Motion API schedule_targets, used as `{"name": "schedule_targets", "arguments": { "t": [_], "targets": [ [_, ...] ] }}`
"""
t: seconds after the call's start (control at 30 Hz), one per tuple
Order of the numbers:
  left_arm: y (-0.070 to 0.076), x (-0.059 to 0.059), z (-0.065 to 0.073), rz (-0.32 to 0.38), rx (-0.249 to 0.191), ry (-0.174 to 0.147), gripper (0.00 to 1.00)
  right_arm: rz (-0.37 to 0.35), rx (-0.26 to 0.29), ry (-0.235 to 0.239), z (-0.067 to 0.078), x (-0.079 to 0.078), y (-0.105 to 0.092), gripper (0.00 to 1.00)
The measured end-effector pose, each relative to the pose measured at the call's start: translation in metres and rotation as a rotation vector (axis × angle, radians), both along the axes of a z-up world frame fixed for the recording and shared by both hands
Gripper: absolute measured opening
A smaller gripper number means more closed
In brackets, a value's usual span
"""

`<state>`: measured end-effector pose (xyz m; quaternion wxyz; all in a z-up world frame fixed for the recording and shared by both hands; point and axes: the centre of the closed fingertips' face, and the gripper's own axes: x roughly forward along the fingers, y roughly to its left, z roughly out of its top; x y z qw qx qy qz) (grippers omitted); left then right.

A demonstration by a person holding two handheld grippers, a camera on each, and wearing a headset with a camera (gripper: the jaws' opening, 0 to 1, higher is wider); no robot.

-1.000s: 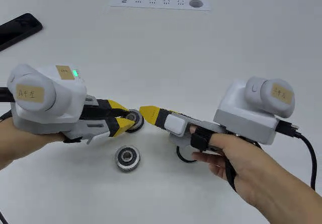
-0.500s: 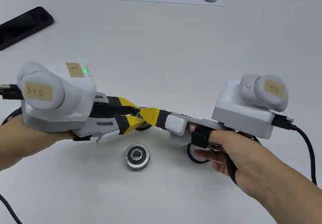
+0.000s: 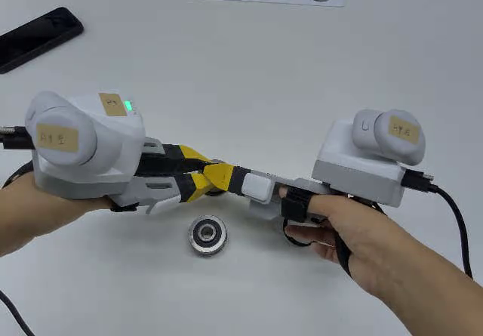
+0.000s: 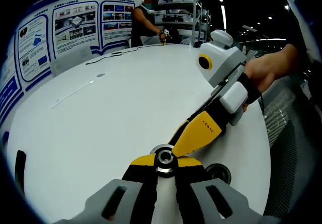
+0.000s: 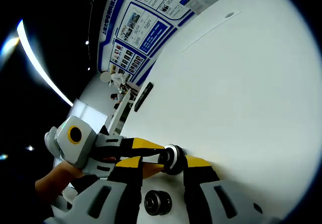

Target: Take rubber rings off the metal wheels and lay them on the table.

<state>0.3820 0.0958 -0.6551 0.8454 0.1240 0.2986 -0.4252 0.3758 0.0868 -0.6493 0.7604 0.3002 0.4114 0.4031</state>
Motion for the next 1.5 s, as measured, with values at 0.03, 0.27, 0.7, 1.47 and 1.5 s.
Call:
{"name": "schedule_targets", "arguments": {
  "t": [0.03, 0.27, 0.7, 1.47, 1.5],
  "targets": [
    [0.0, 0.0, 0.0, 0.0, 0.0, 0.0, 0.12, -0.002, 0.004, 0.0, 0.001, 0.0, 0.0, 0.33],
    [0.001, 0.0, 0.0, 0.0, 0.002, -0.001, 0.12, -0.005, 0.007, 0.0, 0.004, -0.002, -0.001, 0.33],
    [-0.003, -0.003, 0.002, 0.004, 0.0, 0.001, 0.12, -0.005, 0.002, 0.003, 0.005, -0.004, -0.002, 0.31],
    [-0.005, -0.003, 0.003, 0.001, 0.002, -0.005, 0.12, -0.042, -0.036, 0.051, -0.01, 0.002, -0.016, 0.02],
    [-0.005, -0.003, 0.003, 0.001, 0.003, -0.005, 0.12, -0.046, -0.035, 0.056, -0.01, 0.003, -0.016, 0.02]
  ]
}}
